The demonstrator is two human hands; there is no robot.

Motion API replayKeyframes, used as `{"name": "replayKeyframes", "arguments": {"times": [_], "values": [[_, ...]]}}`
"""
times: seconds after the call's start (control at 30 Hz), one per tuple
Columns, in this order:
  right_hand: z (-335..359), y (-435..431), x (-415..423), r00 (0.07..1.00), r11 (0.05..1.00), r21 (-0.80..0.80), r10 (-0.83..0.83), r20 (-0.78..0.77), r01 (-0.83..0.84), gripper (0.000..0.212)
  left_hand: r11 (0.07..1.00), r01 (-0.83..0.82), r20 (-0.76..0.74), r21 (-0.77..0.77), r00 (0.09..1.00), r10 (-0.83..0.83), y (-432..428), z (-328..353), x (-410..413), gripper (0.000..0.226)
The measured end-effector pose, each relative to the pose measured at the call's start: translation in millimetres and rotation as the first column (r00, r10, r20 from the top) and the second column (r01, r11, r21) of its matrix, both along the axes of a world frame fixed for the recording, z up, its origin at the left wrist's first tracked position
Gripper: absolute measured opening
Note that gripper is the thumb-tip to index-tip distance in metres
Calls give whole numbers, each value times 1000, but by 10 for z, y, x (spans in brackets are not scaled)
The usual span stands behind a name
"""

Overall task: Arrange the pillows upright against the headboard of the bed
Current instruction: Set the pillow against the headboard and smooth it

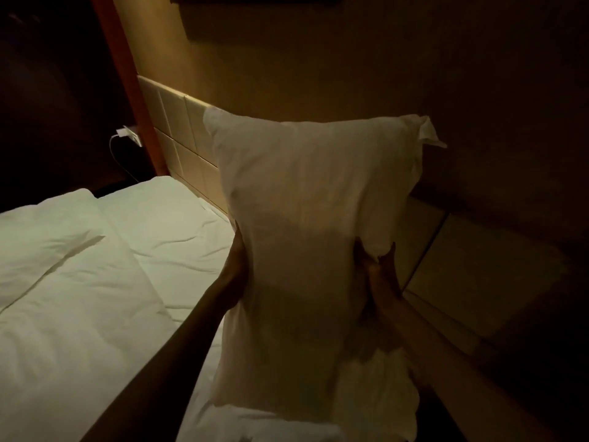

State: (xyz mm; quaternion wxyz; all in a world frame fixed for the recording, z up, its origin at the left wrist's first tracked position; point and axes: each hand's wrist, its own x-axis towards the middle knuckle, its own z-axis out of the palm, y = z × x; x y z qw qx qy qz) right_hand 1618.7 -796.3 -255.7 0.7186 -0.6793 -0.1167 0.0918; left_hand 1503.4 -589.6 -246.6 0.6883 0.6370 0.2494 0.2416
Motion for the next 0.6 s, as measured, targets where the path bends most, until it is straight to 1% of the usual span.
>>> {"name": "replayKeyframes", "arguments": {"times": [0.17,0.2,0.3,0.33,0.37,0.43,0.47,0.5,0.53,0.57,0.6], "values": [[-461,131,124,998,998,-61,-23,-61,19,66,995,85,-57,46,995,-83,240,-390,223,52],[-533,151,134,996,997,-72,-24,-91,18,69,995,87,-70,53,994,-83,284,-460,273,53],[-821,181,216,983,996,-83,-27,-179,12,88,995,99,-92,34,991,-95,412,-722,422,57],[-913,201,259,980,994,-106,-35,-197,14,89,994,110,-115,21,988,-107,439,-791,461,58],[-1040,224,318,976,993,-117,-35,-213,10,80,994,107,-134,16,986,-104,479,-881,514,59],[-1125,266,340,955,983,-184,-39,-293,-17,49,997,82,-159,-9,984,-83,537,-1044,605,61],[-1167,293,346,947,973,-227,-35,-319,-41,43,997,79,-178,-17,981,-81,573,-1112,622,62],[-1251,327,368,937,972,-227,-29,-348,-54,55,997,69,-185,-28,980,-73,614,-1227,675,63],[-1332,373,398,936,963,-261,-25,-350,-72,81,998,52,-202,-43,978,-60,646,-1330,711,64],[-1440,413,439,944,962,-264,-18,-330,-74,101,998,30,-214,-54,976,-41,681,-1471,753,63],[-1525,440,471,947,957,-282,-20,-319,-74,109,998,29,-233,-58,971,-42,696,-1585,794,62]]}}
